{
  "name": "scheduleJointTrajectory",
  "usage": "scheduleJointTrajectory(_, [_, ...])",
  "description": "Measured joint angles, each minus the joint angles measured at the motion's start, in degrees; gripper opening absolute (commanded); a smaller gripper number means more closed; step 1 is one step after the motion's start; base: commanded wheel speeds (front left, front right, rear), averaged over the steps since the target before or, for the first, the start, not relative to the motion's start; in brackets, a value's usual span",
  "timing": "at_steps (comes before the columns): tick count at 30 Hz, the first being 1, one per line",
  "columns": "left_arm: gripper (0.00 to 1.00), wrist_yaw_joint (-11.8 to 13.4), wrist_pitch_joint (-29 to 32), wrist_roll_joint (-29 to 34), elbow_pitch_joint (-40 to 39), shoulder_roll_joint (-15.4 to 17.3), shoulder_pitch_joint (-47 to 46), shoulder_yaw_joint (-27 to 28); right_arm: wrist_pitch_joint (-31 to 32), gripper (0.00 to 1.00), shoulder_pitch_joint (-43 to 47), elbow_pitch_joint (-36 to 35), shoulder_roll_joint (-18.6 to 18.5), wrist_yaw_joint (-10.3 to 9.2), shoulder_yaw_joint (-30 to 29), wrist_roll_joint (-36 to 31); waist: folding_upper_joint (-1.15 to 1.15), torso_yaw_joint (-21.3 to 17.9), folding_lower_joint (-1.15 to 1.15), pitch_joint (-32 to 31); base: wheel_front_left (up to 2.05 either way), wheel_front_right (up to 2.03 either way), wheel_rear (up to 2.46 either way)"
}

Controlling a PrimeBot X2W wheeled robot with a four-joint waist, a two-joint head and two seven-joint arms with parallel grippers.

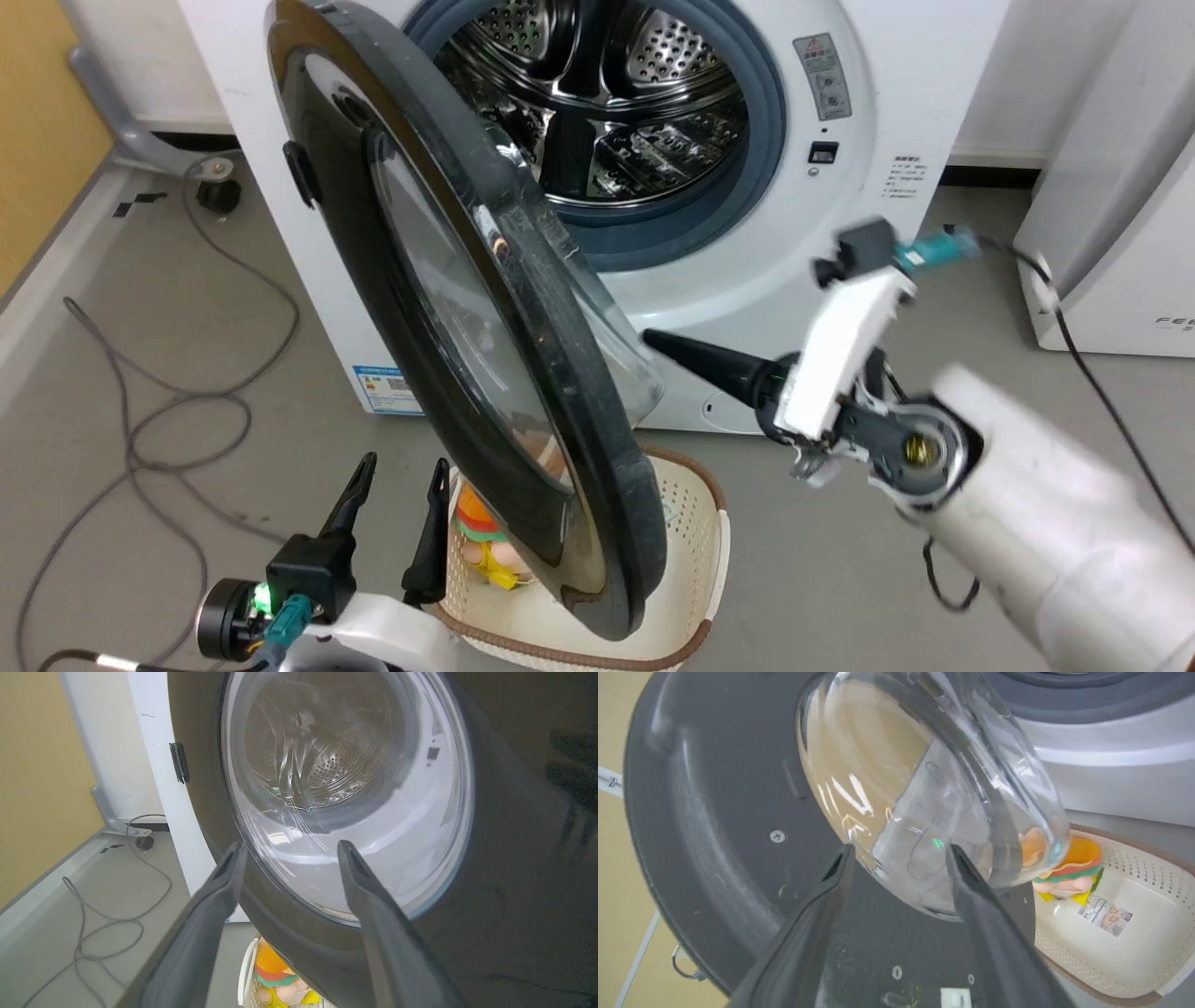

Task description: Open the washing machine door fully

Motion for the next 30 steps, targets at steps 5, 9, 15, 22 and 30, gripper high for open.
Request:
scheduleJointTrajectory(5, [1.00,0.5,0.0,0.0,0.1,0.0,0.9,0.2,-17.9,1.00,7.3,3.2,0.2,0.00,-2.0,-5.3,0.00,-1.0,0.00,-0.5,0.00,0.00,0.00])
scheduleJointTrajectory(9, [1.00,0.9,0.0,0.0,0.1,0.0,1.1,0.7,-30.2,1.00,14.0,5.4,0.5,0.00,-3.0,-8.4,0.00,-1.9,0.00,-0.9,0.00,0.00,0.00])
scheduleJointTrajectory(15, [1.00,1.5,0.0,0.0,0.0,0.2,1.3,1.7,-35.2,1.00,19.9,10.1,0.5,0.00,-12.6,-19.9,0.00,-3.3,0.00,-1.2,0.00,0.00,0.00])
scheduleJointTrajectory(22, [1.00,1.8,0.0,-0.2,0.1,0.7,2.0,2.5,-35.4,1.00,30.1,1.3,4.7,0.00,-42.0,-56.8,0.00,-4.4,0.01,-1.9,0.00,0.00,0.00])
scheduleJointTrajectory(30, [1.00,2.0,0.0,-0.4,0.1,0.7,2.0,2.9,-35.4,1.00,43.5,-20.5,15.0,0.01,-55.0,-86.3,0.00,-3.7,0.00,-2.0,0.00,0.00,0.00])
